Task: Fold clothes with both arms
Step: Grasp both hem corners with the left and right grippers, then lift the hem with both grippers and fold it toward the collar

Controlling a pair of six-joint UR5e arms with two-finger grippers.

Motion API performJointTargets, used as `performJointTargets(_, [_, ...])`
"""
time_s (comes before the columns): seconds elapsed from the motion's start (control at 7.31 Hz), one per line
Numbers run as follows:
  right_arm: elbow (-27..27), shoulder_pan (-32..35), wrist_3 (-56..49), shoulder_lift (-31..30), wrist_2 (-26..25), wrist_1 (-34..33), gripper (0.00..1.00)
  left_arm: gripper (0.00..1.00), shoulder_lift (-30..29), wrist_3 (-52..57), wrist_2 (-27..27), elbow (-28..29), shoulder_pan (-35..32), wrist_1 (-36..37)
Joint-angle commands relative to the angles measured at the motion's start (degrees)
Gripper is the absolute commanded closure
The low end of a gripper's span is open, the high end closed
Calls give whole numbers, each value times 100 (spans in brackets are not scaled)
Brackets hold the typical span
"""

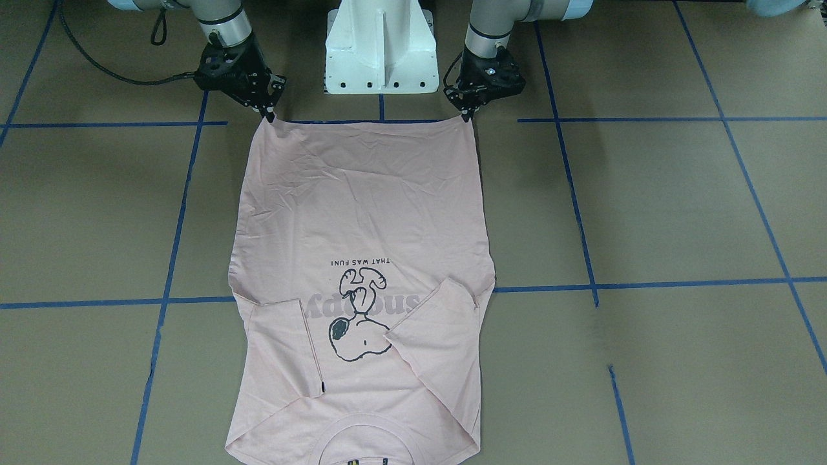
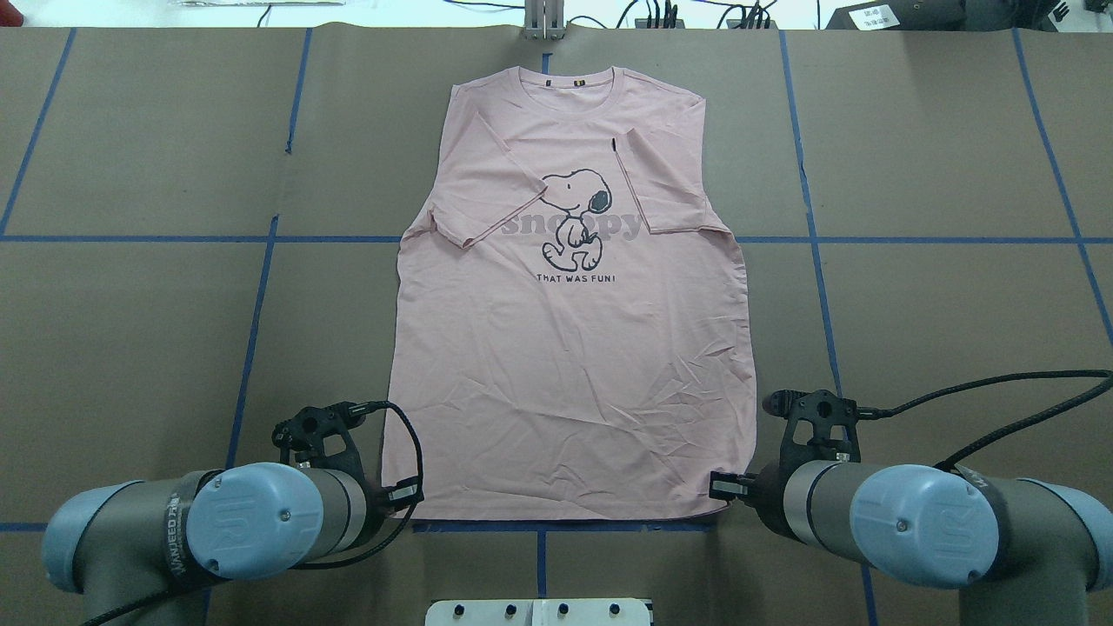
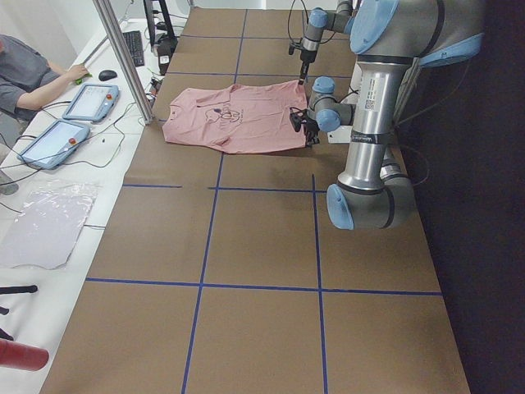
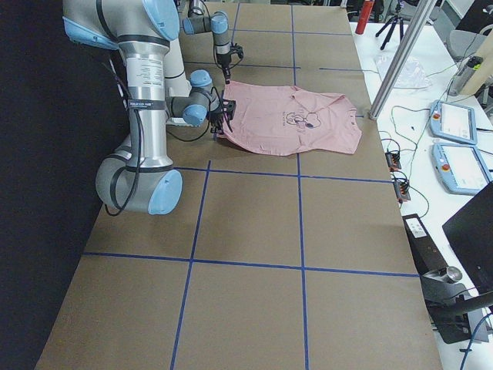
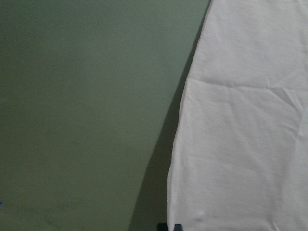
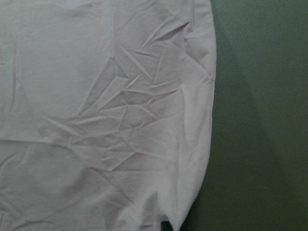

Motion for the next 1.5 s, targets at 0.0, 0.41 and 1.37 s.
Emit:
performJointTargets(0.0, [129, -113, 15, -22, 190, -41, 100, 100, -18, 28, -34, -647, 137, 829])
performJointTargets(0.41, [820, -411, 24, -677, 700, -41, 100, 100, -9, 28, -51, -1422, 646, 1437])
performJointTargets(1.37, [791, 339, -333, -463, 965, -6, 100, 100, -184, 964, -51, -1732, 370, 1932])
